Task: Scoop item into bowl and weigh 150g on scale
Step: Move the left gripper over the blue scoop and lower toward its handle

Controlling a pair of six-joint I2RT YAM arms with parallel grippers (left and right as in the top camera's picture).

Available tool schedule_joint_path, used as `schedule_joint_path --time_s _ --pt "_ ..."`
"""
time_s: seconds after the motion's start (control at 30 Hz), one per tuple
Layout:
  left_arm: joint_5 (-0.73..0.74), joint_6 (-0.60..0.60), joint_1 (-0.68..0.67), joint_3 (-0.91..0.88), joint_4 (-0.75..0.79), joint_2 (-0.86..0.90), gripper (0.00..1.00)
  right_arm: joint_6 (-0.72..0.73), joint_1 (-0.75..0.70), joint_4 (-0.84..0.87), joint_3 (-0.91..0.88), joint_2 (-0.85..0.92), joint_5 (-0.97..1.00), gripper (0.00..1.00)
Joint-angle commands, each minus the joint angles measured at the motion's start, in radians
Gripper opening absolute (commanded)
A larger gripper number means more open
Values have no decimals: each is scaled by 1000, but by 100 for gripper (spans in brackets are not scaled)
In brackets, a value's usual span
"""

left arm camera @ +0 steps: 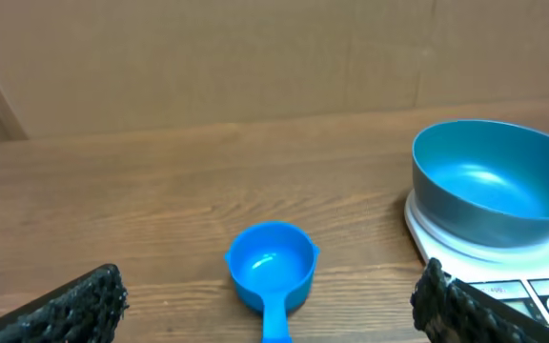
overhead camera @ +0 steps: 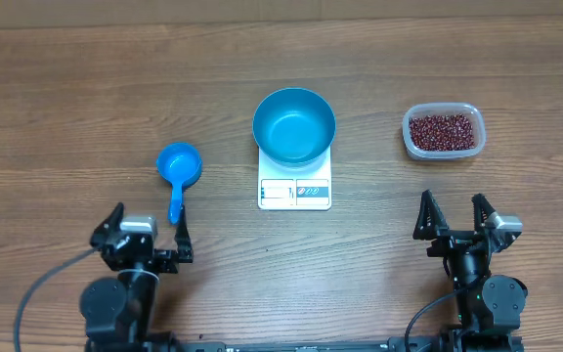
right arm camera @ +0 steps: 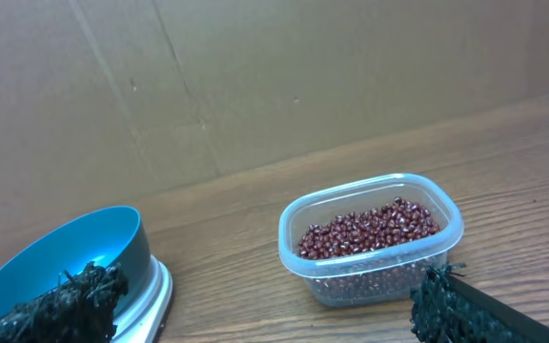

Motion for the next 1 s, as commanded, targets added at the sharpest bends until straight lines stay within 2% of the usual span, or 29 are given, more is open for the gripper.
schedule_joint_path --time_s 0.0,0.17,0.27,0.43,0.6,0.73,0.97 --pt "6 68 6 149 -33 183 100 -5 -3 3 -10 -11 -2 100" --pt "7 97 6 369 -154 473 100 -5 -3 3 -10 -11 -2 100" --pt "14 128 6 576 -299 708 100 -5 -3 3 -10 -11 -2 100" --pt "14 183 6 836 -507 989 100 -5 -3 3 -10 -11 -2 100" --pt "14 187 6 1048 -665 1250 100 -5 -3 3 -10 -11 -1 100" --pt "10 187 6 1105 -703 1383 100 -5 -3 3 -10 -11 -2 100" --pt "-39 187 5 1105 -702 1514 100 -5 -3 3 -10 -11 -2 100"
